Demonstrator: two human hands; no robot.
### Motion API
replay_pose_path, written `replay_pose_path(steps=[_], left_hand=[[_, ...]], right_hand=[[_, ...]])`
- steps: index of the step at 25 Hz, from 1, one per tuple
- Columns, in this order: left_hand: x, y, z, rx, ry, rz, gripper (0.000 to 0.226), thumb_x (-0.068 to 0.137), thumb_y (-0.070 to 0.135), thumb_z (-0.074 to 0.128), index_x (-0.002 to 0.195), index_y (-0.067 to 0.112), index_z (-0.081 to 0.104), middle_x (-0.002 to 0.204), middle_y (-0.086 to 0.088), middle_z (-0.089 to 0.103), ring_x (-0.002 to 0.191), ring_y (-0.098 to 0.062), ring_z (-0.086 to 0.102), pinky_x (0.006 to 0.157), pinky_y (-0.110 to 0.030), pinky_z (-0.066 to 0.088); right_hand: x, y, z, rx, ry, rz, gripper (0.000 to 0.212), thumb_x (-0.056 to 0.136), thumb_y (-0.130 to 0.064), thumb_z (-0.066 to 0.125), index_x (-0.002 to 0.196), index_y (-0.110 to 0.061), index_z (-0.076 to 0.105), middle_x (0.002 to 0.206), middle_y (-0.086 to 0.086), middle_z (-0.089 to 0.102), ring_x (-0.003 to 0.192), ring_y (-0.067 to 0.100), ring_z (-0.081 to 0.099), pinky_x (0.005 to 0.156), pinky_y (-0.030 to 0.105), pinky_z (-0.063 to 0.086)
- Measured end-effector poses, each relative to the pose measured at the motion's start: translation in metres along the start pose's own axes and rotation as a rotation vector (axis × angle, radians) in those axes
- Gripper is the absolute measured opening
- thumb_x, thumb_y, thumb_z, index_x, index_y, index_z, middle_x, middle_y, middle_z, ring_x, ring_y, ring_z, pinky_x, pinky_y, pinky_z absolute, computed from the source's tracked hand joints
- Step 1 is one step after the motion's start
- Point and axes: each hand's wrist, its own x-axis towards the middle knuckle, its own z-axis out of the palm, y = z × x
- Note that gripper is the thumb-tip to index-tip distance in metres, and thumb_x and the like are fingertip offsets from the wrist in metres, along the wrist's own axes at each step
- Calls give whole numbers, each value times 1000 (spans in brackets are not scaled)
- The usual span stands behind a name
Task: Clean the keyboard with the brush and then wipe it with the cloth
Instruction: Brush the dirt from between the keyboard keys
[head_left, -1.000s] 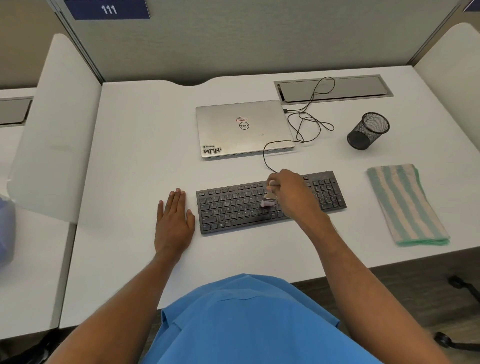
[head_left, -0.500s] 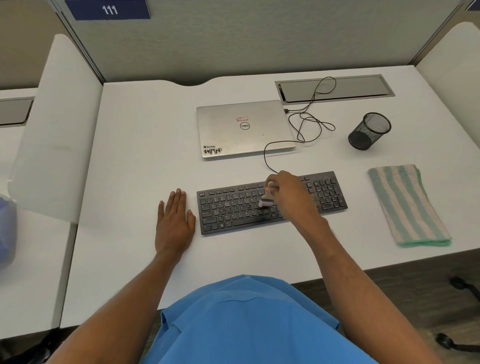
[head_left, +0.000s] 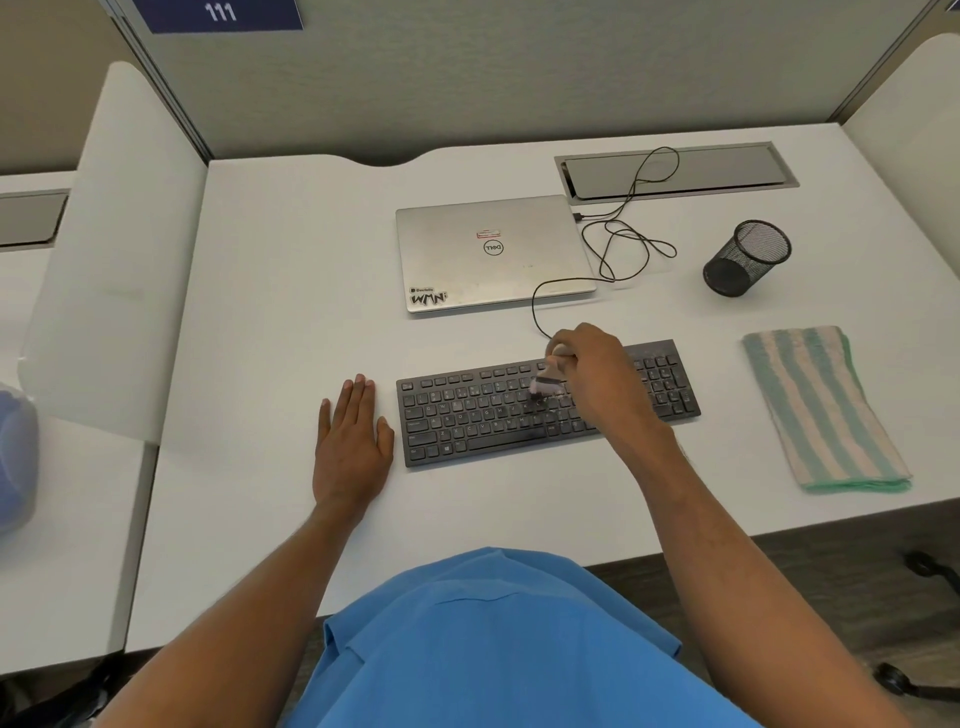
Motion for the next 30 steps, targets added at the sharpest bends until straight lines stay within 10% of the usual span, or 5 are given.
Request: replay_pose_path(steps=[22, 26, 30], left_hand=[[0, 0, 0, -11, -10, -3, 69, 104, 37, 25, 166, 8, 29, 174, -5, 26, 162, -16, 16, 134, -43, 4], [0, 1, -1, -13, -3, 0, 69, 104, 37, 24, 165, 8, 30, 173, -6, 27, 162, -17, 17, 134, -43, 5], [0, 1, -1, -13, -2, -1, 68, 104, 37, 25, 165, 8, 31, 173, -6, 27, 162, -18, 18, 134, -43, 5]], right_hand=[[3, -19, 19, -18, -198, 36, 22, 95, 10, 52, 105, 0, 68, 92, 3, 61, 72, 1, 60, 43, 1, 35], [4, -6, 19, -96, -64, 62, 18, 99, -10, 49, 109, -13, 63, 112, 10, 59, 89, 20, 62, 75, 26, 55], [3, -17, 29, -85, -123, -45, 21, 102, -7, 48, 115, -3, 63, 108, 9, 53, 76, 4, 54, 59, 4, 39]])
